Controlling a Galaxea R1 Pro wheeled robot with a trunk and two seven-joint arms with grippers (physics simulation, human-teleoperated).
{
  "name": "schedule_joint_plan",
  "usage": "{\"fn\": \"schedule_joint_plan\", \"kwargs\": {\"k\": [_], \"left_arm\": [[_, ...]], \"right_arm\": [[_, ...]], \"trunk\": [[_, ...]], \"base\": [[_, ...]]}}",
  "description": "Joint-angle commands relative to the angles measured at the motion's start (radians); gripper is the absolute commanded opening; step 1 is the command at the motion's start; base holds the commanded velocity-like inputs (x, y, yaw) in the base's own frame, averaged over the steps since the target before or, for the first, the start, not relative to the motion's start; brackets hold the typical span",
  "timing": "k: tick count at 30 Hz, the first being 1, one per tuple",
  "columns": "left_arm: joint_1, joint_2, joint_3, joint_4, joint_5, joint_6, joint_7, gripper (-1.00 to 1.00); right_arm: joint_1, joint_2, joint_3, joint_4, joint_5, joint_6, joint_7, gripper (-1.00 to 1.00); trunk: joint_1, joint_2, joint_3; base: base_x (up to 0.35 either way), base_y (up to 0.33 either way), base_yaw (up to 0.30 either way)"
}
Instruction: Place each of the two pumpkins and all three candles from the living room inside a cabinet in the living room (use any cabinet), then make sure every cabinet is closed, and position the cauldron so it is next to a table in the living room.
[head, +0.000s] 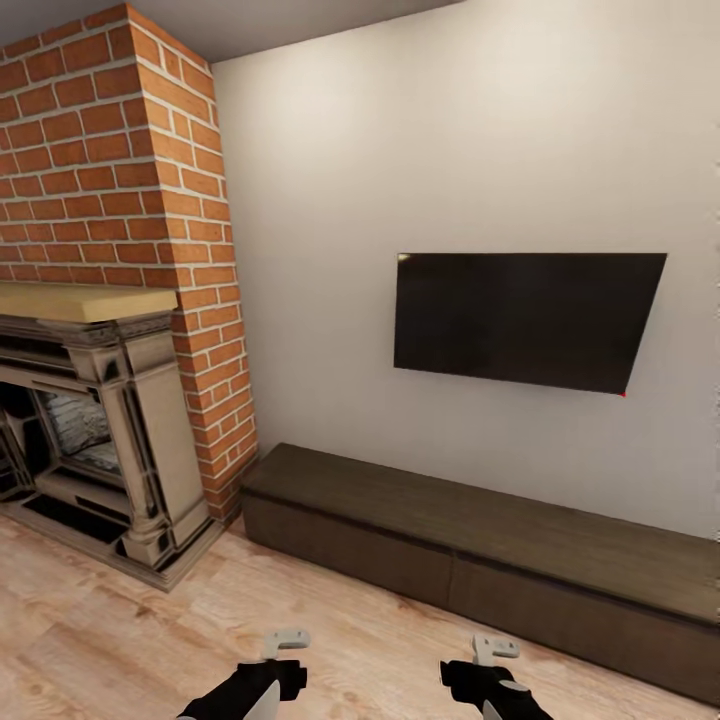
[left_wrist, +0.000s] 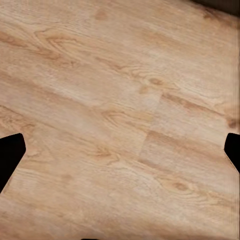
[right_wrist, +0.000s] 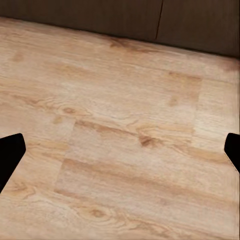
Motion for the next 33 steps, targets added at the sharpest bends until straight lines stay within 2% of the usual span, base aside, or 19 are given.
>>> {"fn": "schedule_joint_plan", "kwargs": {"k": [1,7,12,33], "left_arm": [[-0.001,0.0,-0.009,-0.002,0.009,0.005,0.007,1.0],[-0.001,0.0,-0.009,-0.002,0.009,0.005,0.007,1.0],[-0.001,0.001,-0.009,-0.002,0.011,0.005,0.007,1.0],[-0.001,0.001,-0.009,-0.003,0.013,0.001,0.007,1.0]], "right_arm": [[0.0,-0.001,0.007,0.0,-0.008,0.004,-0.008,1.0],[0.0,-0.001,0.006,0.002,-0.011,0.004,-0.008,1.0],[0.0,-0.001,0.005,0.002,-0.012,0.005,-0.008,1.0],[0.0,-0.001,0.002,0.002,-0.012,0.005,-0.008,1.0]], "trunk": [[0.0,-0.001,-0.002],[0.0,-0.001,-0.001],[0.0,-0.001,0.003],[0.0,-0.001,0.02]], "base": [[0.0,-0.32,-0.004],[0.0,-0.32,-0.033],[0.0,-0.274,-0.202],[0.0,-0.02,-0.266]]}}
